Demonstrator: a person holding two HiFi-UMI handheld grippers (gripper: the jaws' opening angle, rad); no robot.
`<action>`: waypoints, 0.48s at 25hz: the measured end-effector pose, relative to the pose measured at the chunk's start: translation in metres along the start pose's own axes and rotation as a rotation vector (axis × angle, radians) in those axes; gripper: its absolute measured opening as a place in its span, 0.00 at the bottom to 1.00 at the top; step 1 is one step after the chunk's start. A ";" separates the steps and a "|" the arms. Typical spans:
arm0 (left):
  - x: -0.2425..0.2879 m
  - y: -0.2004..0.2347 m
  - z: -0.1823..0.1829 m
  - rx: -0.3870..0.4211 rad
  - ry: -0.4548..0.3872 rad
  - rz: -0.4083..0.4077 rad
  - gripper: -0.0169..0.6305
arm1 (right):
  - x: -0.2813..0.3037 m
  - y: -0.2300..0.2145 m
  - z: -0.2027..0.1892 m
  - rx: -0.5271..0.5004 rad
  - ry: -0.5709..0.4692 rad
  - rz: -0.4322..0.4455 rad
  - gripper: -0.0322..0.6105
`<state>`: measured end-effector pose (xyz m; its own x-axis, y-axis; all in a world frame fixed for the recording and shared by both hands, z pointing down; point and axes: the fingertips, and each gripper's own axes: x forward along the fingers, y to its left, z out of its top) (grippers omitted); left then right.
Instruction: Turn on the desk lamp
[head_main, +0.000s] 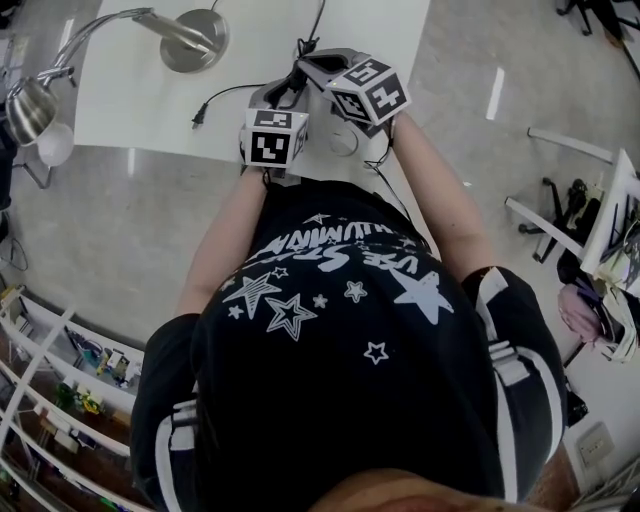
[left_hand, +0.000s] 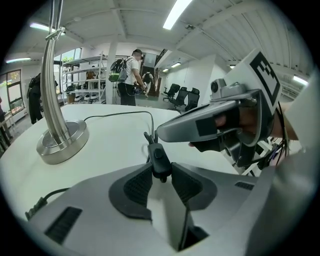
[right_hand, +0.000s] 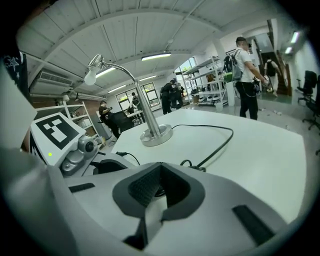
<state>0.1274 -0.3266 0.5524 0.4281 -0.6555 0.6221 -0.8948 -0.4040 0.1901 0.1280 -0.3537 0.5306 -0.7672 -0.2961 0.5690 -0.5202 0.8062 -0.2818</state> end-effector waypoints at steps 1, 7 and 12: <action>0.000 0.000 0.000 0.003 0.002 -0.001 0.24 | 0.003 0.002 0.000 -0.009 0.010 0.010 0.06; 0.001 0.002 -0.001 0.017 0.010 -0.010 0.24 | 0.013 0.009 -0.007 -0.084 0.075 0.028 0.06; 0.000 0.003 0.000 0.023 0.009 -0.007 0.24 | 0.016 0.007 -0.010 -0.053 0.096 0.039 0.06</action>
<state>0.1250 -0.3276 0.5534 0.4332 -0.6468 0.6277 -0.8885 -0.4234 0.1769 0.1157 -0.3473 0.5453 -0.7455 -0.2160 0.6306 -0.4685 0.8428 -0.2651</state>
